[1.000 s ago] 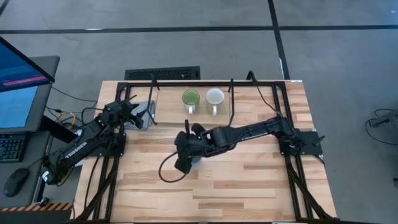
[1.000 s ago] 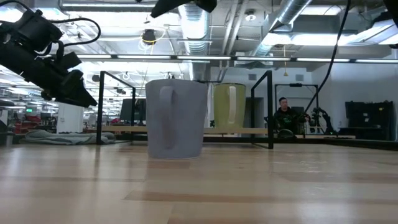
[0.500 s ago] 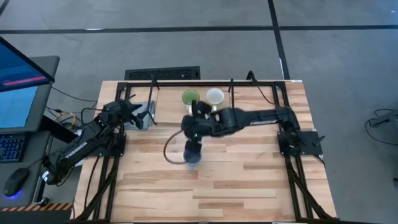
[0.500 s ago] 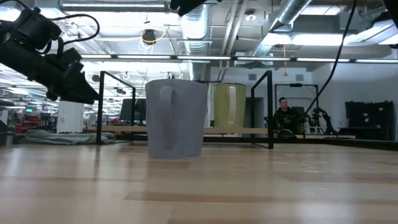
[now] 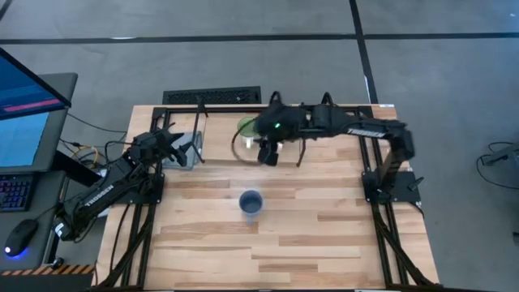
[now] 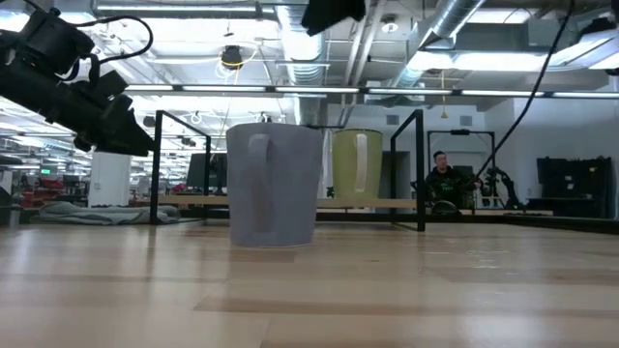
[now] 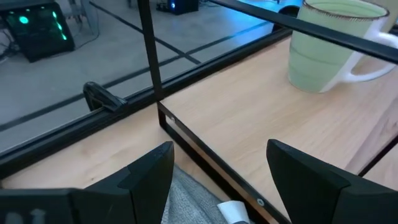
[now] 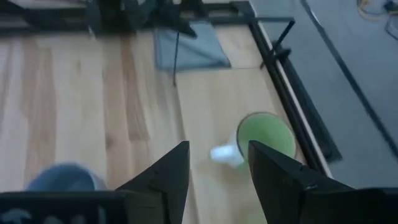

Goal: Stack small to large cups/mugs on shelf
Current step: Put the blue mug on the shelf

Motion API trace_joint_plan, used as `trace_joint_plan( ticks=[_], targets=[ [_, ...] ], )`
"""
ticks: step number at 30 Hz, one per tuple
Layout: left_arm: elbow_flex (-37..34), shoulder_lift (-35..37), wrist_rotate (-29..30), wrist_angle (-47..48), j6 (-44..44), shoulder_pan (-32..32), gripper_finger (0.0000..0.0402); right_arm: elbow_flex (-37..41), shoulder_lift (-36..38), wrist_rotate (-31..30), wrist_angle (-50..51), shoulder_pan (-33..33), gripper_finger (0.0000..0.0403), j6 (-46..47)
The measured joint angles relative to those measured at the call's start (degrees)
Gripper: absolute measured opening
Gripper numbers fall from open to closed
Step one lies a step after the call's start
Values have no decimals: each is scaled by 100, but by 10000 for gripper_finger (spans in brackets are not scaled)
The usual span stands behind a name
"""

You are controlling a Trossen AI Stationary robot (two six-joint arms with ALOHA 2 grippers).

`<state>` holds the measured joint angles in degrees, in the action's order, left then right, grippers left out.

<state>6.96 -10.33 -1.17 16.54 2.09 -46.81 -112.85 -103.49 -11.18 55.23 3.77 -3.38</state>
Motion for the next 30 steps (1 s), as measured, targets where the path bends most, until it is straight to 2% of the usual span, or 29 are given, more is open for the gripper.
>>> trace_joint_plan(
  ticks=[3, 9, 14, 20, 26, 30],
  targets=[
    [0, 0, 46, 37, -72, -2, 248, 1320, 787, 330, -873, 271, 184, -11],
    [0, -2, 34, -12, -123, -1, 248, 3832, 2552, 391, -2725, 463, 187, -9],
    [0, 0, 44, -147, -199, -2, 248, 5304, 3863, 389, -3533, 468, 184, 38],
    [0, 0, 72, -142, -252, 0, 248, 6418, 5086, 380, -3898, 463, 183, 370],
    [0, 0, 244, 121, -242, 0, 248, 7103, 5965, 367, -4081, 450, 185, 542],
    [2, 0, -180, 369, -46, 0, 248, 7296, 6307, 367, -4077, 471, 182, 540]
  ],
)
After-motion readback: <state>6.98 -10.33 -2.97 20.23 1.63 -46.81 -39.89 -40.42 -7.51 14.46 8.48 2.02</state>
